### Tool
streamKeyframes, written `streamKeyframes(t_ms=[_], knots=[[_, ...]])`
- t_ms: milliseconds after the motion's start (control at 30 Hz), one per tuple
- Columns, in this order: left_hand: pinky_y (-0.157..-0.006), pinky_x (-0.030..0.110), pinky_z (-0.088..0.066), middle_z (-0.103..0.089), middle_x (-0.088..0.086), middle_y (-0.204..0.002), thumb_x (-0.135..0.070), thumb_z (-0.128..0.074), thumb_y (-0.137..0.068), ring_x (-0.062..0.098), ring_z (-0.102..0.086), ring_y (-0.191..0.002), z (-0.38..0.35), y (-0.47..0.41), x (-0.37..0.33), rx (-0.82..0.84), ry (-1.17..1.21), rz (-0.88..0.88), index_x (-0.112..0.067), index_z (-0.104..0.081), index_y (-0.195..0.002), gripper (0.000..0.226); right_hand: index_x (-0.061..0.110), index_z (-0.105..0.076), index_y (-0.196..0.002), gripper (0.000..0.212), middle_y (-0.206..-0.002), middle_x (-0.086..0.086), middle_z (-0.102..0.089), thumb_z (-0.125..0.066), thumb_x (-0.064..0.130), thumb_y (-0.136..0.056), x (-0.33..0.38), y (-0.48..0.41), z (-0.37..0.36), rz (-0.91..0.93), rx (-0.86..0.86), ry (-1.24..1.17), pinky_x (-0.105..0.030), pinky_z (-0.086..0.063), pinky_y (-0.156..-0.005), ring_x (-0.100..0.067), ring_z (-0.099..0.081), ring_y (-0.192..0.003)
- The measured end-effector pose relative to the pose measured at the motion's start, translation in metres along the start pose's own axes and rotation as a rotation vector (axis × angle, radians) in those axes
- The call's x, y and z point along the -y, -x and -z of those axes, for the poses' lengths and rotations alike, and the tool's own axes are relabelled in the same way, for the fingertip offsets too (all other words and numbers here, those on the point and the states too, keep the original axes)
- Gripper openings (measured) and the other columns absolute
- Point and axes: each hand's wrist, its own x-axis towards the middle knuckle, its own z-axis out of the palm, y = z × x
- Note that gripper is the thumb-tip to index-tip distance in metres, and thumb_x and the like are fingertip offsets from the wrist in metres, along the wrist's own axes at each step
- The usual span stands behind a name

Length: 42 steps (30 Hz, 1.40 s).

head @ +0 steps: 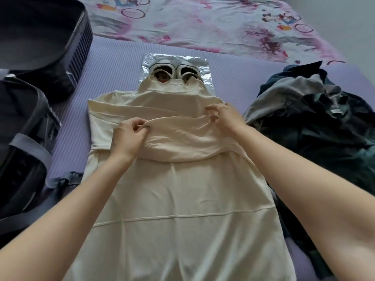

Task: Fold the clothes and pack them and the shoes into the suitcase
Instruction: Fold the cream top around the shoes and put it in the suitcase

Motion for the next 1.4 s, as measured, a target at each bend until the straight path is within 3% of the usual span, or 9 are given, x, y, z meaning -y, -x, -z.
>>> streamKeyframes(t_ms=[200,333,500,600,667,767,967,1200,1400], knots=[[-0.065,-0.002,-0.039,-0.068,0.0,-0.091,-0.016,-0.066,-0.086,0.004,-0.061,-0.084,0.009,-0.013,0.015,-0.097,0.136,0.04,-0.008,-0.069,-0.096,0.014,0.019,-0.07,-0.101,0.018,-0.106,-0.009,-0.063,-0.056,0.024,-0.092,-0.001,-0.009,0.001,0.002,-0.266,0.159,-0.03,-0.022,-0.096,-0.027,-0.042,-0.111],[-0.076,0.009,-0.047,-0.065,0.001,-0.099,-0.017,-0.066,-0.086,0.009,-0.062,-0.092,0.011,-0.031,0.013,-0.156,0.129,0.022,-0.009,-0.064,-0.107,0.022,0.015,-0.064,-0.109,0.02,-0.115,-0.006,-0.062,-0.05,0.018,-0.094,0.005,-0.007,0.004,-0.049,-0.455,0.098,-0.033,-0.025,-0.096,-0.026,-0.041,-0.117],[-0.099,0.032,-0.037,-0.053,0.01,-0.123,-0.014,-0.065,-0.086,0.025,-0.048,-0.114,0.003,-0.017,0.012,-0.215,-0.25,-0.227,-0.012,-0.053,-0.125,0.041,0.013,-0.045,-0.137,0.045,-0.141,-0.007,-0.047,-0.049,0.013,-0.093,0.015,0.03,-0.021,0.081,-0.427,0.0,-0.034,-0.029,-0.107,-0.024,-0.041,-0.129],[-0.107,0.035,-0.031,-0.051,0.012,-0.132,-0.017,-0.059,-0.09,0.027,-0.044,-0.126,-0.009,0.003,0.018,-0.015,-0.345,-0.398,-0.01,-0.051,-0.132,0.043,0.016,-0.024,-0.15,0.056,-0.158,-0.005,-0.018,-0.041,0.036,-0.099,0.015,0.065,-0.042,0.171,-0.187,0.068,-0.037,-0.01,-0.118,-0.022,-0.018,-0.144],[-0.115,0.037,-0.014,-0.032,0.011,-0.15,-0.029,-0.05,-0.095,0.024,-0.025,-0.141,-0.018,0.013,0.025,0.178,-0.511,-0.386,-0.014,-0.036,-0.143,0.053,0.023,-0.006,-0.152,0.061,-0.16,0.001,0.002,-0.024,0.05,-0.1,0.001,0.076,-0.054,0.092,-0.006,0.235,-0.035,0.007,-0.119,-0.016,0.003,-0.147],[-0.117,0.037,0.002,0.0,0.008,-0.159,-0.041,-0.036,-0.098,0.02,0.001,-0.146,-0.023,0.017,0.029,0.243,-0.615,-0.339,-0.021,-0.01,-0.15,0.062,0.026,0.006,-0.151,0.062,-0.159,0.003,0.01,-0.01,0.053,-0.098,-0.023,0.072,-0.049,-0.003,0.032,0.373,-0.036,0.017,-0.115,-0.012,0.013,-0.146],[-0.115,0.045,0.009,0.008,-0.003,-0.159,-0.052,-0.029,-0.096,0.014,0.011,-0.145,-0.021,0.009,0.028,0.352,-0.712,-0.23,-0.031,-0.004,-0.15,0.064,0.024,0.005,-0.152,0.058,-0.159,0.004,0.011,-0.01,0.048,-0.1,-0.041,0.065,-0.033,-0.047,0.083,0.441,-0.037,0.022,-0.112,-0.009,0.014,-0.145],[-0.116,0.035,0.003,-0.01,0.005,-0.158,-0.038,-0.038,-0.098,0.016,0.0,-0.146,0.002,0.035,0.027,0.174,-0.435,-0.132,-0.016,-0.02,-0.149,0.058,0.021,-0.004,-0.152,0.062,-0.159,0.001,0.01,-0.024,0.048,-0.1,0.012,0.087,-0.031,0.058,-0.033,0.219,-0.038,0.013,-0.114,-0.014,0.013,-0.146],[-0.112,0.031,-0.018,-0.043,0.014,-0.142,-0.002,-0.062,-0.084,0.028,-0.033,-0.135,0.06,0.128,0.06,-0.07,-0.339,-0.068,-0.008,-0.052,-0.13,0.048,0.013,-0.056,-0.129,0.037,-0.133,-0.006,-0.052,-0.045,0.031,-0.098,0.106,0.104,-0.049,0.235,-0.053,-0.106,-0.03,-0.032,-0.104,-0.022,-0.045,-0.126]])
